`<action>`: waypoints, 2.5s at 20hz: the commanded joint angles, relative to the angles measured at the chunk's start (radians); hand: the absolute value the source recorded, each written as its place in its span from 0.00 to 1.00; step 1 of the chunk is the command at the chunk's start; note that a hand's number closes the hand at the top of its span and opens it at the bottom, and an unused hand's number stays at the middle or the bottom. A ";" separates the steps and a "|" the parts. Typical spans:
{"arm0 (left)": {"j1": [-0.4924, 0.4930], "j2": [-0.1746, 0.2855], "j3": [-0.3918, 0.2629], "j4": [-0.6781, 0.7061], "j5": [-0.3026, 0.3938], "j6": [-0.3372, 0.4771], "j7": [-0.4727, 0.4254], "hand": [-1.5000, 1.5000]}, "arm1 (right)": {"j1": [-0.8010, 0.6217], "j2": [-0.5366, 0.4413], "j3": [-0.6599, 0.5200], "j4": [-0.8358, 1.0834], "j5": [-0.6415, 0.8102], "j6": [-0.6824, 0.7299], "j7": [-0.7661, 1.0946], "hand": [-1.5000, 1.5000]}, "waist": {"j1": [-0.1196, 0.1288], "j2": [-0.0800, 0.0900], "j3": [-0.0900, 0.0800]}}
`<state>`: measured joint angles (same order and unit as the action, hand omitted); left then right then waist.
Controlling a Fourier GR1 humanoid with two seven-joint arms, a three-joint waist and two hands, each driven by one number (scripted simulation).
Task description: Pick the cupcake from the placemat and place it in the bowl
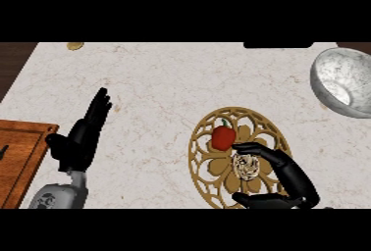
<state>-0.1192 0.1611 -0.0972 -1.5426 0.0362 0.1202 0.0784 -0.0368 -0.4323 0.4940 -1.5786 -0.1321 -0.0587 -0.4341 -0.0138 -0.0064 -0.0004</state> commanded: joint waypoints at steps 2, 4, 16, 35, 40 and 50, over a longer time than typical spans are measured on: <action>-0.025 -0.046 -0.036 -0.035 -0.033 0.034 0.035 0.50 | 0.137 -0.049 -0.046 -0.098 -0.019 0.059 -0.223 0.00 | 0.003 0.004 0.001; -0.054 -0.070 -0.032 0.014 -0.055 0.059 0.017 0.50 | 0.158 -0.049 -0.051 -0.199 0.026 0.013 -0.179 0.00 | 0.002 0.004 0.000; 0.024 -0.042 -0.018 -0.020 -0.026 -0.012 -0.021 0.50 | 0.000 -0.229 -0.154 -0.477 0.038 0.059 0.526 0.00 | 0.019 0.006 -0.001; -0.019 -0.055 0.046 0.039 -0.037 -0.050 -0.058 0.50 | -0.014 -0.134 -0.181 -0.298 0.161 0.388 0.632 0.00 | 0.013 0.006 0.000; -0.022 -0.066 0.035 -0.003 -0.043 -0.044 0.018 0.50 | 0.030 -0.075 -0.214 -0.247 0.165 0.395 0.513 0.00 | 0.012 0.006 0.001; -0.057 -0.096 0.035 0.001 -0.084 -0.028 0.055 0.50 | 0.060 0.054 -0.249 -0.234 0.173 0.482 0.543 0.00 | 0.012 0.006 0.001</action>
<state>-0.1389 0.0764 -0.0673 -1.5612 -0.0401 0.0885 0.1060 0.0049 -0.4446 0.2256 -1.8506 -0.0039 0.4240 0.1287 -0.0011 -0.0006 -0.0001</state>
